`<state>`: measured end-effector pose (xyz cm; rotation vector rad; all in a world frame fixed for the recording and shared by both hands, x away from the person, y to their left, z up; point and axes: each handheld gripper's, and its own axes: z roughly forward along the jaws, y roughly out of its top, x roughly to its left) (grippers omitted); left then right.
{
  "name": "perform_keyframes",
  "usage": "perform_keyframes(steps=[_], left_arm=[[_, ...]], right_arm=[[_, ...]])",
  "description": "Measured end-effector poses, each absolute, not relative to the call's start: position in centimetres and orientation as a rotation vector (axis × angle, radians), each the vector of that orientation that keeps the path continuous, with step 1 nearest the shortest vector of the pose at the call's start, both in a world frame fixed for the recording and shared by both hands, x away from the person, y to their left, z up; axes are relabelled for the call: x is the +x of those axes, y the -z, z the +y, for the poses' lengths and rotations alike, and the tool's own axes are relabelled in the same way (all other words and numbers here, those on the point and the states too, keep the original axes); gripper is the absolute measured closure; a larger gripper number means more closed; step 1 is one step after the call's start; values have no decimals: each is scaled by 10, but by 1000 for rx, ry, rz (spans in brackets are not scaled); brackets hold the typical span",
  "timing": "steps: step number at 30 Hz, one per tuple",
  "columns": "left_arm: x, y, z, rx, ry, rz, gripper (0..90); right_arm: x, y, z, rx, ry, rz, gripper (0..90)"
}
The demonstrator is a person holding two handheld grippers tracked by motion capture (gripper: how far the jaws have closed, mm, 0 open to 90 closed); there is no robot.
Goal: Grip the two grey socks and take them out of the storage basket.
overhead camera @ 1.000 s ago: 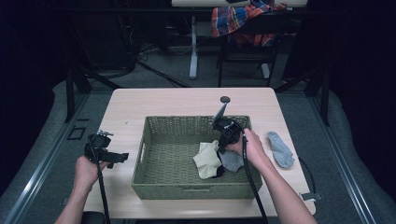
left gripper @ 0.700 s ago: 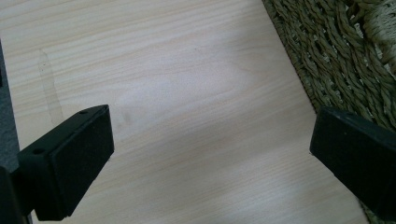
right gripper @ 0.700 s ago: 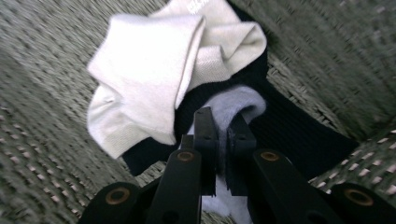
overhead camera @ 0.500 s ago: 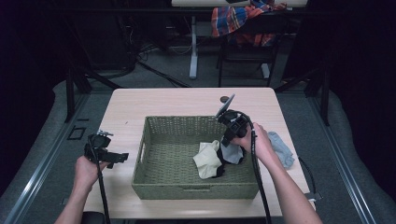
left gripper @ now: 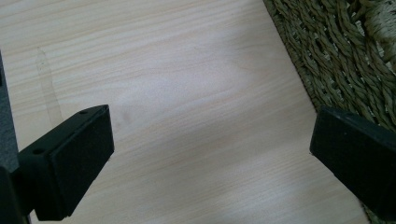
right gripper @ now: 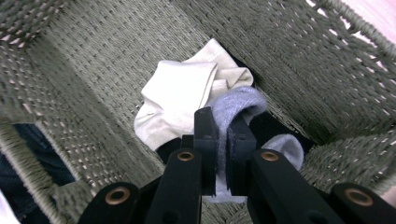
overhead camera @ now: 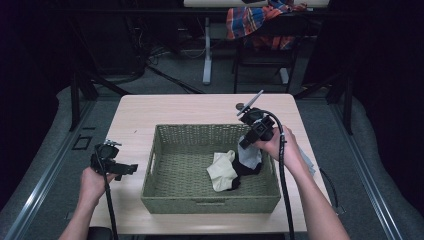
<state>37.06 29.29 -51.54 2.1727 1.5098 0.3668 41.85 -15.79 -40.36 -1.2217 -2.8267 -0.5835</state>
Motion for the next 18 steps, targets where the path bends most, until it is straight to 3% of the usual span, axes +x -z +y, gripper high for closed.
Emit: perform_keyframes(steps=[18], left_arm=[[371,515,292,2179,-361,1504,0]], right_arm=[[403,361,-176,-1226,752,-2848,857]])
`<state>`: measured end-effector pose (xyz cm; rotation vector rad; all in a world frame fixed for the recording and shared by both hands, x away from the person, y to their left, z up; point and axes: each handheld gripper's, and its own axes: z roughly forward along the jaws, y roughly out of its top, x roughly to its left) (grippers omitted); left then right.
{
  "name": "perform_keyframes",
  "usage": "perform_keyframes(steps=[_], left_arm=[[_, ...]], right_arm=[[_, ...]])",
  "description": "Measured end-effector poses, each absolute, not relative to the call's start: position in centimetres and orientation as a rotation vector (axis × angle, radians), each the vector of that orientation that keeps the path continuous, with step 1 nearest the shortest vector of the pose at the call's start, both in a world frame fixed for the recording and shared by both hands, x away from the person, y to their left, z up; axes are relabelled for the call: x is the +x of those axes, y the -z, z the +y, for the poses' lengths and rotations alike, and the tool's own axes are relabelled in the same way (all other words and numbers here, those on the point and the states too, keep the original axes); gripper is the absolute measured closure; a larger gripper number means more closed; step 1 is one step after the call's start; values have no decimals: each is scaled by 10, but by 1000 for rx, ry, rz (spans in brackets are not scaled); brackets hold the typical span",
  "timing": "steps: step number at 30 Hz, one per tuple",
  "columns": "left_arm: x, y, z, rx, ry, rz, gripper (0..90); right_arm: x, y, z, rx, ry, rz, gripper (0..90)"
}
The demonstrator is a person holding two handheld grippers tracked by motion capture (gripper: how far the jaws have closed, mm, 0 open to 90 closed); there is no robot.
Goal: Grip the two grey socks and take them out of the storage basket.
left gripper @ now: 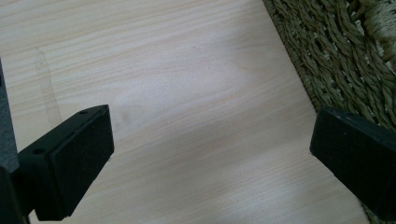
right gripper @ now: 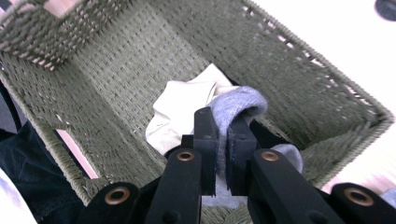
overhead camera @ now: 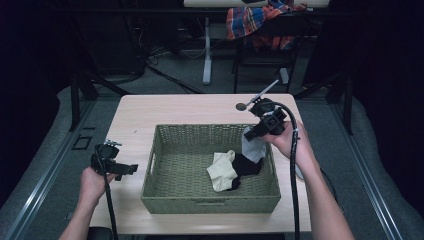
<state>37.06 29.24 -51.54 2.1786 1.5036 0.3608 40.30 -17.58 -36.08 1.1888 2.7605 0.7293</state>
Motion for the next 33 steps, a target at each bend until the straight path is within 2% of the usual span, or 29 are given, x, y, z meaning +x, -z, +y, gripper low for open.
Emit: perform_keyframes(steps=[19,33], left_arm=[[370,515,292,2175,-367,1503,0],[370,515,292,2175,-367,1501,0]], right_arm=[[392,333,-224,1304,-831,2620,857],[395,334,-263,1430,-825,2503,858]])
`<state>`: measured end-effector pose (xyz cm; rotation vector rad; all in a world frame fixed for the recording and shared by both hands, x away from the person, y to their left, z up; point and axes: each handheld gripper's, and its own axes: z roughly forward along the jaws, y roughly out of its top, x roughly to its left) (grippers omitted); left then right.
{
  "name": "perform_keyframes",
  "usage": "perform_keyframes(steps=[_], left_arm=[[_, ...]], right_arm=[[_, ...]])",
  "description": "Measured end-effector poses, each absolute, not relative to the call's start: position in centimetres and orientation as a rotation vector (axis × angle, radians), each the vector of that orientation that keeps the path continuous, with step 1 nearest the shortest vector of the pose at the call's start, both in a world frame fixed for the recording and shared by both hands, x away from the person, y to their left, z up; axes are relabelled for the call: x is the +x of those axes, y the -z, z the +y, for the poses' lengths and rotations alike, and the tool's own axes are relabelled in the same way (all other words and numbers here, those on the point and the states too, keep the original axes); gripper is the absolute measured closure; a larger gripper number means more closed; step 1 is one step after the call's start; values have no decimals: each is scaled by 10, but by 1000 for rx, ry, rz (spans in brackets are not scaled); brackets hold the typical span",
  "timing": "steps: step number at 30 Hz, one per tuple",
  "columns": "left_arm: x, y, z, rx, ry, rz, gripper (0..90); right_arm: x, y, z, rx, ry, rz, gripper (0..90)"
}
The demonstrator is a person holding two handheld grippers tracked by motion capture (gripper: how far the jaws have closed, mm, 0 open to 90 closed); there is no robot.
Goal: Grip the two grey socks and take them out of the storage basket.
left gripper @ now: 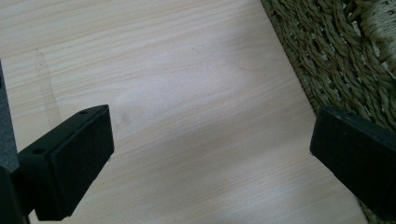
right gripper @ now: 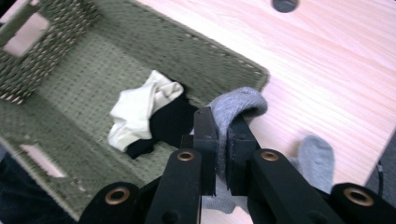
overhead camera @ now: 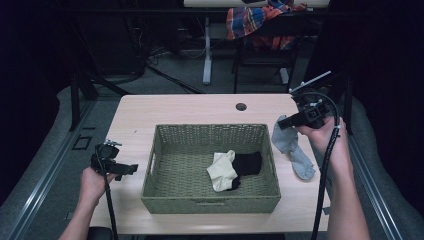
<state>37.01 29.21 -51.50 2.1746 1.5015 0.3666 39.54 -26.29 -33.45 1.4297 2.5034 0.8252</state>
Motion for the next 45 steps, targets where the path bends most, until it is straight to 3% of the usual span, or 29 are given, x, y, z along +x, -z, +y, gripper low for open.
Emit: perform_keyframes(steps=[45], left_arm=[[371,515,291,2178,-365,1497,0]], right_arm=[[434,409,-321,1760,-552,2414,859]])
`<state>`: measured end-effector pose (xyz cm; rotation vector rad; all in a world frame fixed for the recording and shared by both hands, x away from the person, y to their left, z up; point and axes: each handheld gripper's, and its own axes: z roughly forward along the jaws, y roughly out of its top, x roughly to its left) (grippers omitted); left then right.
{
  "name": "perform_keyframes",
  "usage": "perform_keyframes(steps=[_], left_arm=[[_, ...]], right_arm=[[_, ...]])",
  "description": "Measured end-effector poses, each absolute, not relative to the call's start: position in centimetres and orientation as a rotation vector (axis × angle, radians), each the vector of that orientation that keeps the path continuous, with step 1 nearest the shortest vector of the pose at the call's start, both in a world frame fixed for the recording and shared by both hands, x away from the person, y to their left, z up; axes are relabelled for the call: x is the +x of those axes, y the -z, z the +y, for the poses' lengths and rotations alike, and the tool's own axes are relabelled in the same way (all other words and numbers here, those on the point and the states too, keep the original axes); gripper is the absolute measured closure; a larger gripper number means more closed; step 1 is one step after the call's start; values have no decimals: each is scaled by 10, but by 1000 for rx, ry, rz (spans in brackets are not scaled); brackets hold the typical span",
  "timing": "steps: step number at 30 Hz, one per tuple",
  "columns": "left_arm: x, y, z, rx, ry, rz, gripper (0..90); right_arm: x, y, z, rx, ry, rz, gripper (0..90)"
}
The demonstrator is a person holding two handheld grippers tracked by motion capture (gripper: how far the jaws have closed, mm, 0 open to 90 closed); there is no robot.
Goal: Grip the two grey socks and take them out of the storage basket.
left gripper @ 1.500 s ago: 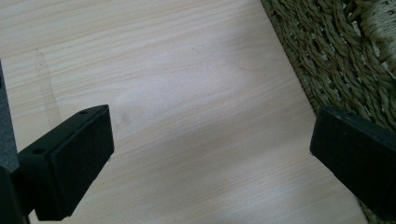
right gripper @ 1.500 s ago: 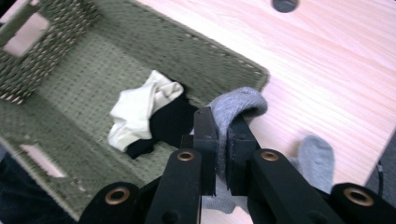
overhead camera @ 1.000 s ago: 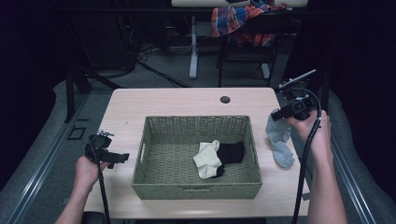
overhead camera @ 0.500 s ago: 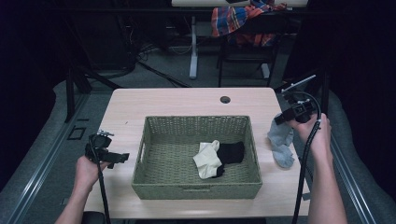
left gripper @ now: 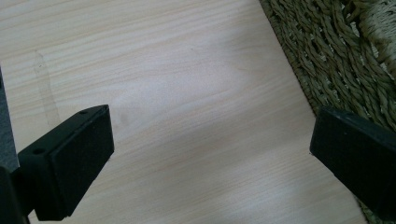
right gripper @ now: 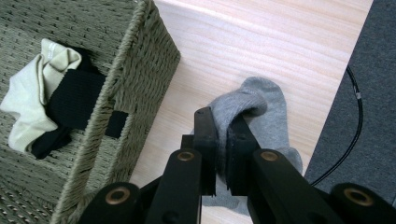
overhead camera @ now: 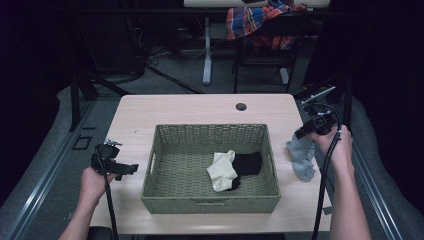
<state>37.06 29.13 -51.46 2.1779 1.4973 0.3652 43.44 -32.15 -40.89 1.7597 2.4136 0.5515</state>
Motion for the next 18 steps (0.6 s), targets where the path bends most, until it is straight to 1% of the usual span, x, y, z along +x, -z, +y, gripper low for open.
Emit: perform_keyframes(steps=[10,11,18], left_arm=[[371,515,291,2180,-362,1497,0],[371,515,291,2177,-367,1497,0],[371,515,291,2176,-361,1499,0]], right_arm=[[443,430,-321,1772,-511,2477,858],[446,438,-319,1777,-494,2498,858],[452,460,-312,1771,-522,2515,857]])
